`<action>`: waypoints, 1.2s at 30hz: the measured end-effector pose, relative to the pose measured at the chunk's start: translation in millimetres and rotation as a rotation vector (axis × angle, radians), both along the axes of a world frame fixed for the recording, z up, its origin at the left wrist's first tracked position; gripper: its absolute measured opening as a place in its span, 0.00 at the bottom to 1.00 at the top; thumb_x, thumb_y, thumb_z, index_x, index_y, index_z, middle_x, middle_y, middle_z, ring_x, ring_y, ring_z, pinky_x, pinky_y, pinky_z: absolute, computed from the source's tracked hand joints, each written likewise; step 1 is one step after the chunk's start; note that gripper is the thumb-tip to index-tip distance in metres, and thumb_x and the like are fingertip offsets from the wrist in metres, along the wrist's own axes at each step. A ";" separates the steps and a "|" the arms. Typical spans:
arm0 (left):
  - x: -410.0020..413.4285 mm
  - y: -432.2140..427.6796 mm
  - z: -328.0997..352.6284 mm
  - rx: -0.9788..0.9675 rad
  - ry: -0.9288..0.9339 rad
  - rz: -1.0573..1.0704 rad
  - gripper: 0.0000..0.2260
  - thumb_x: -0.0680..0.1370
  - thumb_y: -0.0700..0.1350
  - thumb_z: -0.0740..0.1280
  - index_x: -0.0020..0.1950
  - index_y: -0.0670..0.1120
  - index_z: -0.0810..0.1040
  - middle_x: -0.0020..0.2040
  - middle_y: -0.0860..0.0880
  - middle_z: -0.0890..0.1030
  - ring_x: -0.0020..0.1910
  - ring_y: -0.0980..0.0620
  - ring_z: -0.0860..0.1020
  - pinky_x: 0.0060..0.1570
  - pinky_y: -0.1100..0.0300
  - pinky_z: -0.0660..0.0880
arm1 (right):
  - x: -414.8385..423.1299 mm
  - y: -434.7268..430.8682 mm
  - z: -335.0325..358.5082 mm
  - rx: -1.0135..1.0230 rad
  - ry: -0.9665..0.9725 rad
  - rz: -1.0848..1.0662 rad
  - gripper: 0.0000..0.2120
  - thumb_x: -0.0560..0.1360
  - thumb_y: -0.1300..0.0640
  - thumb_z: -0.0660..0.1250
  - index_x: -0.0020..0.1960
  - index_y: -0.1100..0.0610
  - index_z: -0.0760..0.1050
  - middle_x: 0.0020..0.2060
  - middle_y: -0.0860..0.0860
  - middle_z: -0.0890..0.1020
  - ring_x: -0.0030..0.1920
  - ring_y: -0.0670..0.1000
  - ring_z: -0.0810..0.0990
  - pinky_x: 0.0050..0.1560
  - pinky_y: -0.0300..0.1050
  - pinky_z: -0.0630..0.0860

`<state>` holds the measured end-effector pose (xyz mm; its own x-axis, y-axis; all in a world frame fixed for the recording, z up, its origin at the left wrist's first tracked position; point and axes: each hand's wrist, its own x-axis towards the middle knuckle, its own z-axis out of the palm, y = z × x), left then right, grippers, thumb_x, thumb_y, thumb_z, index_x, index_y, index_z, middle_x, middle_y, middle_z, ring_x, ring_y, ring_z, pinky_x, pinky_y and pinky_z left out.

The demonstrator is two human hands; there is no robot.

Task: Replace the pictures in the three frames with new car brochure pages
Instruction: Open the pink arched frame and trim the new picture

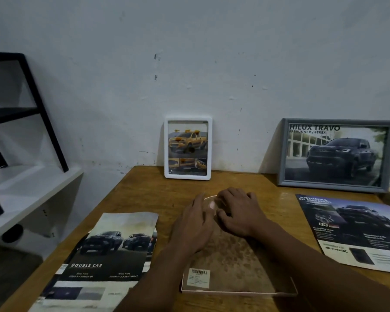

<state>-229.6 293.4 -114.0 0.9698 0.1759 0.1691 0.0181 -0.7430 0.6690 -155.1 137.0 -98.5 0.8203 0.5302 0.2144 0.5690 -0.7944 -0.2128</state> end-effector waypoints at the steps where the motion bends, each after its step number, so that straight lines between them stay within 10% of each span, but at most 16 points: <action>1: 0.2 0.0 0.1 -0.002 -0.001 0.003 0.27 0.85 0.62 0.52 0.82 0.53 0.59 0.78 0.49 0.68 0.74 0.49 0.69 0.69 0.51 0.67 | 2.8 2.9 0.6 0.016 0.001 -0.001 0.22 0.76 0.39 0.55 0.66 0.47 0.68 0.62 0.46 0.73 0.62 0.47 0.70 0.64 0.52 0.62; 15: 6.1 3.4 -8.7 0.067 -0.069 -0.054 0.30 0.81 0.60 0.61 0.81 0.55 0.57 0.76 0.53 0.67 0.72 0.52 0.69 0.70 0.52 0.70 | 31.9 31.6 7.1 0.012 -0.021 -0.163 0.19 0.77 0.36 0.49 0.54 0.49 0.67 0.48 0.51 0.79 0.51 0.53 0.72 0.57 0.56 0.68; 20: 3.7 5.9 -5.2 0.079 -0.130 0.013 0.31 0.80 0.64 0.61 0.80 0.55 0.59 0.71 0.50 0.68 0.69 0.51 0.68 0.67 0.53 0.69 | 29.1 27.7 33.0 0.264 -0.016 -0.095 0.11 0.78 0.44 0.61 0.54 0.49 0.65 0.47 0.49 0.76 0.42 0.49 0.74 0.40 0.48 0.74; 31: 9.0 34.2 39.8 0.165 -0.315 0.081 0.25 0.82 0.59 0.62 0.76 0.52 0.63 0.67 0.46 0.69 0.61 0.46 0.74 0.55 0.49 0.76 | -21.0 -38.3 43.3 0.749 0.461 -0.152 0.14 0.77 0.51 0.68 0.60 0.47 0.69 0.50 0.54 0.81 0.50 0.53 0.81 0.51 0.58 0.82; 36: 13.6 5.6 57.4 0.072 -0.397 0.019 0.29 0.84 0.55 0.61 0.82 0.50 0.57 0.80 0.47 0.60 0.77 0.47 0.63 0.67 0.54 0.66 | -38.3 -47.4 74.5 1.077 0.371 -0.207 0.15 0.82 0.56 0.61 0.67 0.47 0.66 0.52 0.45 0.77 0.49 0.46 0.79 0.45 0.49 0.82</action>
